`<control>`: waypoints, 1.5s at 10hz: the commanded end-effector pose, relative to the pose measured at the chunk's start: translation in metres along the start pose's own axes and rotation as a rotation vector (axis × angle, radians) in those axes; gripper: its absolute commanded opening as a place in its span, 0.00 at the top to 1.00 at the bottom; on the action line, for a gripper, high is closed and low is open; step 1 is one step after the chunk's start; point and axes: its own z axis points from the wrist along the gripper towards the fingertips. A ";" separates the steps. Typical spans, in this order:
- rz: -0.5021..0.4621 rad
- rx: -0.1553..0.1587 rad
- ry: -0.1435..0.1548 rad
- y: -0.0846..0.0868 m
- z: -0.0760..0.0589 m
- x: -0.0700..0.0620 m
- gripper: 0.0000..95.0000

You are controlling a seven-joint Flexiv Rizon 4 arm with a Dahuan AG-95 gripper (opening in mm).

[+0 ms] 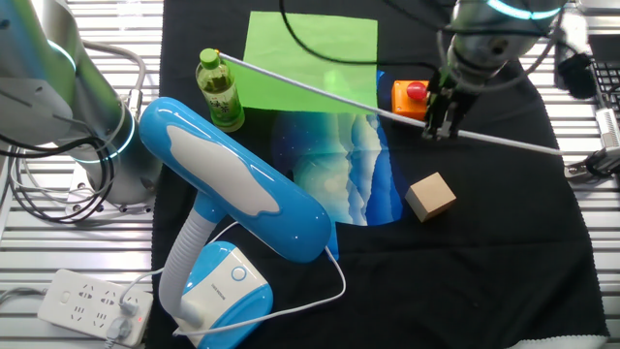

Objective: Wave the flag

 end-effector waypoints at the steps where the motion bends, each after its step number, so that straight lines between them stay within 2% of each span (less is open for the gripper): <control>1: -0.001 -0.002 -0.002 -0.001 0.000 0.000 1.00; 5: -0.001 -0.001 0.009 0.002 -0.008 0.001 1.00; 9: -0.002 -0.004 0.010 0.008 -0.022 0.000 1.00; 14: -0.006 -0.025 0.031 0.002 -0.054 0.003 1.00; 15: -0.007 -0.026 0.034 0.000 -0.057 0.003 1.00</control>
